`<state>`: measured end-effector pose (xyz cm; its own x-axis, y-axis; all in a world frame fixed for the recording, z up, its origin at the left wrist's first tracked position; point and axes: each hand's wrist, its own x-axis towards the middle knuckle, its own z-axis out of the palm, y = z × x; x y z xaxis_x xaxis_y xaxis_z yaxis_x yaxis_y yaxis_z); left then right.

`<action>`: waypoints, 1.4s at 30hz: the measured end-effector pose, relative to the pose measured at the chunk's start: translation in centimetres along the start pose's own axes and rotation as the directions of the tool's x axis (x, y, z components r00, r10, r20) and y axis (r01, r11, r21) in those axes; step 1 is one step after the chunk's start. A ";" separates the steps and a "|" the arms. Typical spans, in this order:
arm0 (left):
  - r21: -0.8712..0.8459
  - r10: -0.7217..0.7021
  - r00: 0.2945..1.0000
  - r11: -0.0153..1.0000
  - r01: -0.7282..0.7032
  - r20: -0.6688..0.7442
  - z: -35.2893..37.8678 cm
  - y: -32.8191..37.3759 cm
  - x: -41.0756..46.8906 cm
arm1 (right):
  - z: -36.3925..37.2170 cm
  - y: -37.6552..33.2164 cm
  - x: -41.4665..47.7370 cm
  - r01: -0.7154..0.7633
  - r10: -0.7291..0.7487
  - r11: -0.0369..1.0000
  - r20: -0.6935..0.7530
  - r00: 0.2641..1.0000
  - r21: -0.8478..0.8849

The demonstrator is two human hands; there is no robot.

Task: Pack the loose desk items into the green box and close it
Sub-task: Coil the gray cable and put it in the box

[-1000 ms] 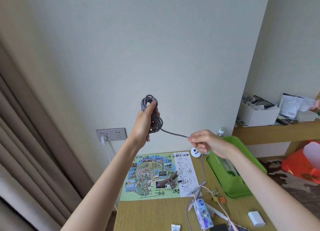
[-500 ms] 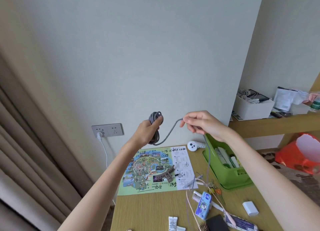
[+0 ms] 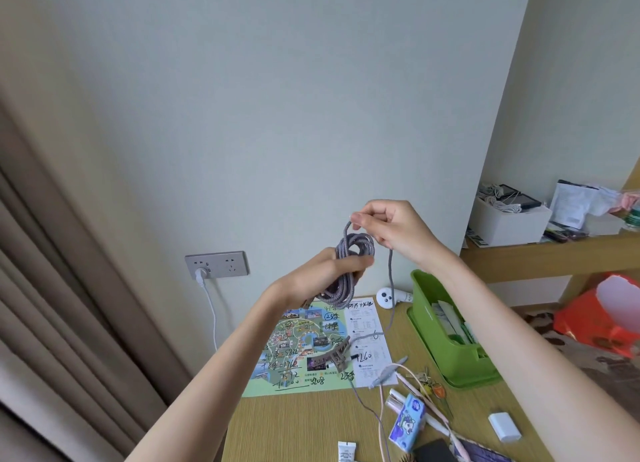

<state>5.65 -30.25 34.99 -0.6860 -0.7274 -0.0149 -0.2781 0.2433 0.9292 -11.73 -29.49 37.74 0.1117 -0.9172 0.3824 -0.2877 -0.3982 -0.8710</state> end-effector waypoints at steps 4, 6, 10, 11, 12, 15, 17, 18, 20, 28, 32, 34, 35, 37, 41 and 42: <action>-0.180 0.031 0.987 0.982 -0.060 -0.161 -0.7 0.7 0.0 | 0.0 1.7 -0.8 -0.082 0.084 0.991 -0.015 0.996 0.106; -0.229 0.023 0.957 0.969 -0.093 -0.291 -1.1 0.9 0.1 | 0.1 2.5 -1.3 -0.124 0.122 0.982 0.021 0.992 0.143; -0.220 0.048 0.898 0.962 -0.159 -0.437 -1.2 1.0 0.5 | 1.0 2.6 -1.8 -0.160 0.143 0.974 0.110 0.984 0.159; -0.213 0.057 0.894 0.963 -0.168 -0.444 -1.0 1.1 0.5 | 1.4 2.4 -1.8 -0.163 0.145 0.973 0.122 0.982 0.161; -0.211 0.068 0.893 0.961 -0.178 -0.444 -0.7 1.3 0.5 | 1.7 2.2 -1.8 -0.169 0.147 0.971 0.131 0.980 0.170; -0.180 0.112 0.895 0.962 -0.207 -0.432 0.0 1.8 0.5 | 2.4 1.7 -1.8 -0.186 0.153 0.954 0.155 0.976 0.235; -0.153 0.142 0.883 0.960 -0.233 -0.448 0.3 2.0 0.5 | 2.5 1.4 -1.8 -0.193 0.155 0.950 0.169 0.973 0.243; -0.138 0.151 0.867 0.960 -0.243 -0.475 0.3 2.1 0.4 | 2.4 1.4 -1.8 -0.193 0.155 0.956 0.179 0.972 0.223; -0.122 0.142 0.825 0.961 -0.247 -0.547 0.1 2.1 0.4 | 2.0 1.3 -1.9 -0.194 0.159 0.967 0.201 0.967 0.167; -0.628 -0.016 0.831 0.664 -0.407 -0.556 -2.9 2.1 0.2 | -0.8 2.2 -2.6 -0.295 0.239 0.946 0.328 0.914 0.132; -0.498 -0.122 0.783 0.828 -0.259 -0.610 -4.1 0.5 -0.3 | -2.5 2.2 -2.9 -0.369 0.280 0.916 0.402 0.872 0.161; -0.413 -0.147 0.763 0.895 -0.168 -0.630 -4.2 0.0 -0.6 | -3.0 1.7 -2.7 -0.356 0.264 0.915 0.388 0.883 0.188; -0.377 -0.147 0.765 0.917 -0.133 -0.628 -4.2 -0.1 -0.7 | -3.1 1.4 -2.6 -0.344 0.251 0.916 0.377 0.892 0.205; -0.302 -0.128 0.790 0.950 -0.075 -0.600 -3.9 -0.2 -0.8 | -3.2 0.6 -2.2 -0.310 0.218 0.924 0.357 0.908 0.222; -0.128 -0.083 0.888 0.991 0.028 -0.453 -2.6 -0.2 -0.9 | -2.7 -0.9 -1.6 -0.208 0.148 0.966 0.333 0.931 0.152; -0.086 -0.078 0.914 0.995 0.047 -0.398 -2.3 0.0 -1.0 | -2.5 -1.2 -1.5 -0.181 0.136 0.977 0.317 0.939 0.116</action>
<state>7.87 -31.01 35.83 -0.3382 -0.9391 0.0609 -0.2513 0.1525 0.9558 -13.87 -27.58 39.01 0.3673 -0.9191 0.1426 -0.1906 -0.2244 -0.9557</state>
